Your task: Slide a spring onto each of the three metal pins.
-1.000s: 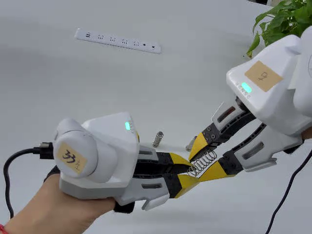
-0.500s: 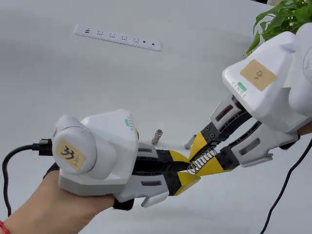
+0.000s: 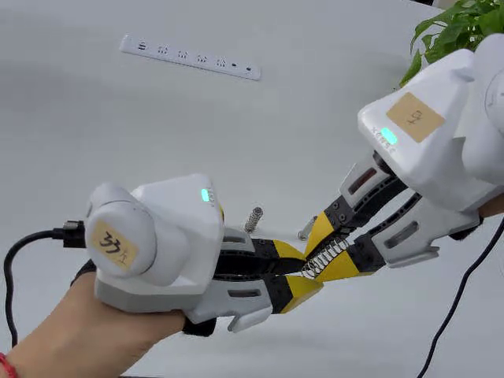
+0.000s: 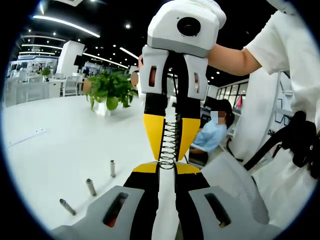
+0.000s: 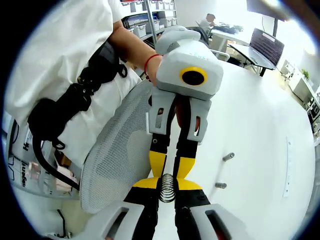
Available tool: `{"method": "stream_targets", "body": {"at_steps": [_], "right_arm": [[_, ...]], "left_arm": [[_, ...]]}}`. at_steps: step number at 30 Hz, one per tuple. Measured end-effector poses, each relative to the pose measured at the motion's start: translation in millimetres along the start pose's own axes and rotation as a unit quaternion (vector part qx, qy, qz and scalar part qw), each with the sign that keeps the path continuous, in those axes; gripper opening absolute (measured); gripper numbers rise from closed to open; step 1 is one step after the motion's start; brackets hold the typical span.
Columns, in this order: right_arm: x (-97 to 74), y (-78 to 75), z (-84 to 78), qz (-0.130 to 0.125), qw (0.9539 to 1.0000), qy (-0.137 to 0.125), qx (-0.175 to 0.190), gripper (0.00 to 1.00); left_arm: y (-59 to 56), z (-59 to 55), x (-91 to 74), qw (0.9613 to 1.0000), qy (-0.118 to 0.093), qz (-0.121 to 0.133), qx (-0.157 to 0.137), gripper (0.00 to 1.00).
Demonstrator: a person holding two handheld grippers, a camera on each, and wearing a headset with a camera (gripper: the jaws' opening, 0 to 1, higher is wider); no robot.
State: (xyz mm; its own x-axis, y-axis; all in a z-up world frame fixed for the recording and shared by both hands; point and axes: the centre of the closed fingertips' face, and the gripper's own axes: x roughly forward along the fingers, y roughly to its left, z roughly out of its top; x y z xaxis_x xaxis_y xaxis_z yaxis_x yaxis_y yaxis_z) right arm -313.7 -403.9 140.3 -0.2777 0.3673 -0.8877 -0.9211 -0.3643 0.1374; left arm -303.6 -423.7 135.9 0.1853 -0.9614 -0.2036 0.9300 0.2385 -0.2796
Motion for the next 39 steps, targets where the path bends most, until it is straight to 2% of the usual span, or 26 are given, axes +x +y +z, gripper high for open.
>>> {"method": "stream_targets", "body": {"at_steps": [7,14,21,27,33,39], "right_arm": [[0.9,0.3,-0.2,0.0,1.0,-0.003,0.007,0.07],[-8.3,-3.7,-4.9,-0.012,0.9997,-0.006,0.021,0.07],[-16.4,-20.3,-25.5,-0.041,0.9981,0.007,0.046,0.07],[-20.6,-33.6,-40.6,-0.064,0.9955,0.019,0.067,0.07],[-22.4,-46.3,-55.3,-0.08,0.9924,0.03,0.088,0.07],[-20.7,-57.0,-68.5,-0.089,0.9898,0.041,0.104,0.07]], "left_arm": [[1.6,-2.0,-1.2,1.0,0.001,0.003,-0.002,0.11],[10.7,-7.8,-11.2,0.9998,0.004,0.02,-0.005,0.12],[20.5,-12.5,-25.4,0.9992,0.006,0.04,-0.006,0.16],[33.4,-19.0,-41.7,0.9976,0.014,0.067,0.005,0.22],[48.2,-33.6,-61.5,0.9949,0.033,0.095,0.009,0.31],[58.2,-43.7,-78.2,0.9921,0.046,0.116,0.012,0.37]]}}
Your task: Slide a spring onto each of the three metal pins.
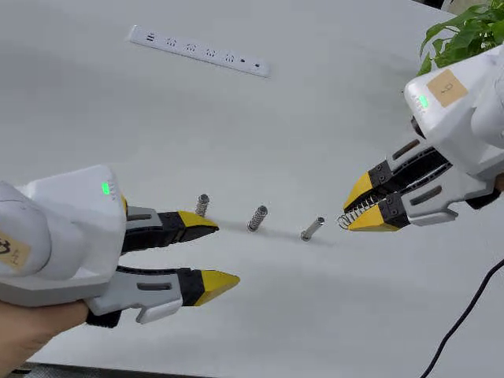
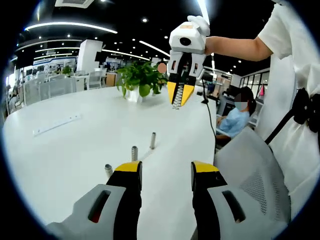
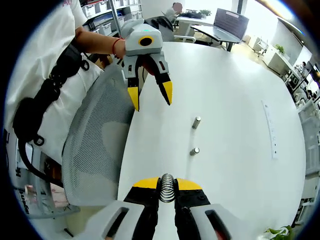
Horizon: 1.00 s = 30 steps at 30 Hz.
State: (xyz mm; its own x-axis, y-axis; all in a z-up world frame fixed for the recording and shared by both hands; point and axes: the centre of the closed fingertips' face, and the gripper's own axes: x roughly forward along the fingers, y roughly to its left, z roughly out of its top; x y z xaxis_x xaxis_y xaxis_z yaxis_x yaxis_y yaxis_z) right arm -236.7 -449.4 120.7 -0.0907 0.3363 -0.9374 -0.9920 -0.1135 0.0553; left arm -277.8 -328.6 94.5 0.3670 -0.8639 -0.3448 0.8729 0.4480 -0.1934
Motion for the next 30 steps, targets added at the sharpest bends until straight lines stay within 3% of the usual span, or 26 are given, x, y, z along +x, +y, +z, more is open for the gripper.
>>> {"method": "stream_targets", "body": {"at_steps": [4,16,21,30], "right_arm": [[4.3,-9.6,-6.3,-0.008,0.9999,0.008,0.01,0.07],[25.2,-38.0,-28.9,-0.021,0.9985,0.037,0.035,0.08],[36.9,-47.3,-37.4,-0.02,0.9978,0.044,0.044,0.08],[53.8,-49.3,-42.7,-0.019,0.997,0.048,0.057,0.08]], "left_arm": [[9.6,-9.2,-7.6,0.9998,0.012,0.016,0.005,0.45],[34.3,-11.2,-24.1,0.9989,-0.002,0.045,-0.01,0.58],[37.9,-11.3,-25.1,0.9988,-0.007,0.048,-0.007,0.66],[38.5,-19.7,-24.8,0.9989,-0.001,0.044,-0.011,0.74]]}}
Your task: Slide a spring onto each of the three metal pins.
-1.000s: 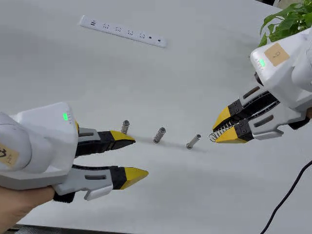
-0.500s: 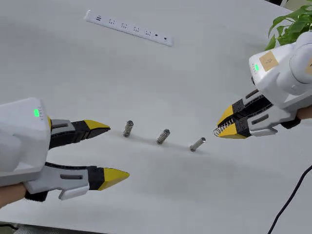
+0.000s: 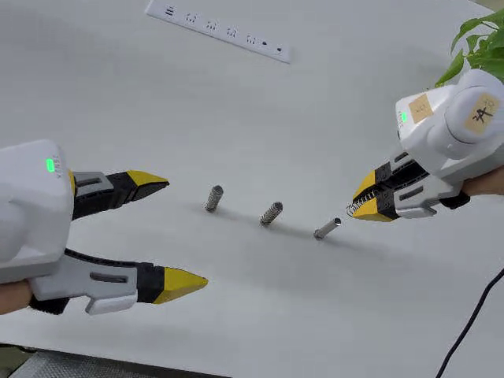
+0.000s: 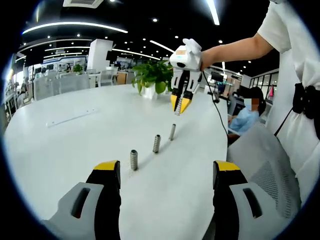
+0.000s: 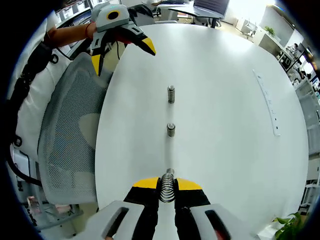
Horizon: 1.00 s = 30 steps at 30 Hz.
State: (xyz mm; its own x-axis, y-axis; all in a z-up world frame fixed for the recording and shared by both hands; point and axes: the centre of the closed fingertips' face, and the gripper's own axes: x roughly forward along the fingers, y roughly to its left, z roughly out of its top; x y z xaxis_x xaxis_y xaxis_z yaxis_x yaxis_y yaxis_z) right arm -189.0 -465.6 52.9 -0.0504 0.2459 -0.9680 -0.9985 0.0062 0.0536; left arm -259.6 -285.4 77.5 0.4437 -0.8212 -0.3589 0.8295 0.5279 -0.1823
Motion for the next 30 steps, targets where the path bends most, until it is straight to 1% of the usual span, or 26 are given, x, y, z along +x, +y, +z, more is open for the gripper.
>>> {"method": "stream_targets", "body": {"at_steps": [2,4,10,14,17,21,24,30], "right_arm": [[3.2,-0.5,-0.4,0.001,1.0,0.001,0.002,0.08],[5.8,-2.3,-1.6,0.002,1.0,0.001,0.004,0.08],[11.5,-3.7,-3.0,0.004,0.9999,0.001,0.011,0.08],[16.2,-0.5,-4.0,0.008,0.9999,0.005,0.011,0.08],[18.2,-3.6,-6.4,0.008,0.9999,0.007,0.011,0.08],[19.5,-2.8,-6.3,0.009,0.9999,0.009,0.011,0.08],[21.7,-5.0,-9.0,0.011,0.9998,0.011,0.012,0.08],[24.1,-2.3,-9.5,0.013,0.9998,0.012,0.012,0.08]], "left_arm": [[0.0,-4.6,0.8,1.0,0.008,0.0,-0.003,0.76],[0.1,-6.7,1.1,0.9999,0.01,0.0,-0.002,0.77],[0.6,-9.1,2.2,0.9999,0.01,-0.003,-0.01,0.78],[1.4,-9.3,3.0,0.9999,0.008,-0.004,-0.013,0.78],[2.3,-9.7,4.0,0.9999,0.009,-0.005,-0.013,0.78],[2.3,-8.8,5.8,0.9998,0.008,-0.008,-0.013,0.78],[2.5,-7.9,6.8,0.9998,0.006,-0.009,-0.014,0.78],[1.5,-8.0,8.6,0.9998,0.007,-0.012,-0.014,0.78]]}}
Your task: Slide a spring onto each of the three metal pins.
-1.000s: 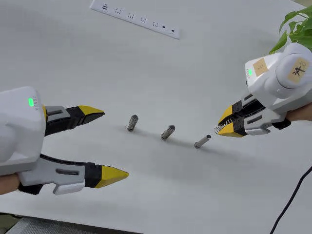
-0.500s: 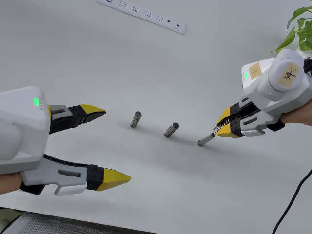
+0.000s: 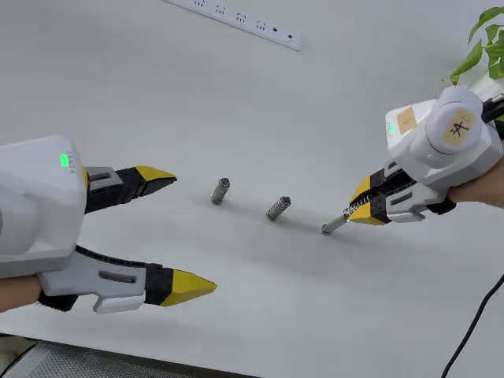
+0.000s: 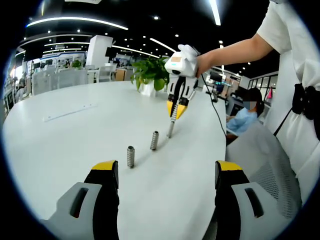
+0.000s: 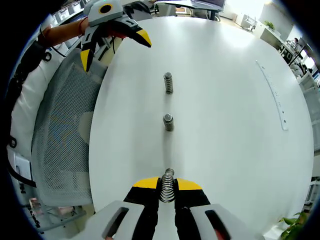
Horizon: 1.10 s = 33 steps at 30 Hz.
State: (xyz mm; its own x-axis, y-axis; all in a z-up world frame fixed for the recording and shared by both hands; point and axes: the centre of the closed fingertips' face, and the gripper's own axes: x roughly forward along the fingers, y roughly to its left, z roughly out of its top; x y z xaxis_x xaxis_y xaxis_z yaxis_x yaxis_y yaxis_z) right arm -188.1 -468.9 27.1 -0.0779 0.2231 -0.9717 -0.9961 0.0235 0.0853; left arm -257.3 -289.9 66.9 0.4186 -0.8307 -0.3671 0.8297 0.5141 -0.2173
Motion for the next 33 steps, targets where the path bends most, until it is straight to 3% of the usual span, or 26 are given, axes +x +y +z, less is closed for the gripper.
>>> {"method": "stream_targets", "body": {"at_steps": [33], "right_arm": [[18.6,-2.9,-8.0,0.0,0.9999,0.011,-0.01,0.08]], "left_arm": [[-5.5,-0.2,1.5,0.9999,-0.005,-0.009,-0.009,0.76]]}}
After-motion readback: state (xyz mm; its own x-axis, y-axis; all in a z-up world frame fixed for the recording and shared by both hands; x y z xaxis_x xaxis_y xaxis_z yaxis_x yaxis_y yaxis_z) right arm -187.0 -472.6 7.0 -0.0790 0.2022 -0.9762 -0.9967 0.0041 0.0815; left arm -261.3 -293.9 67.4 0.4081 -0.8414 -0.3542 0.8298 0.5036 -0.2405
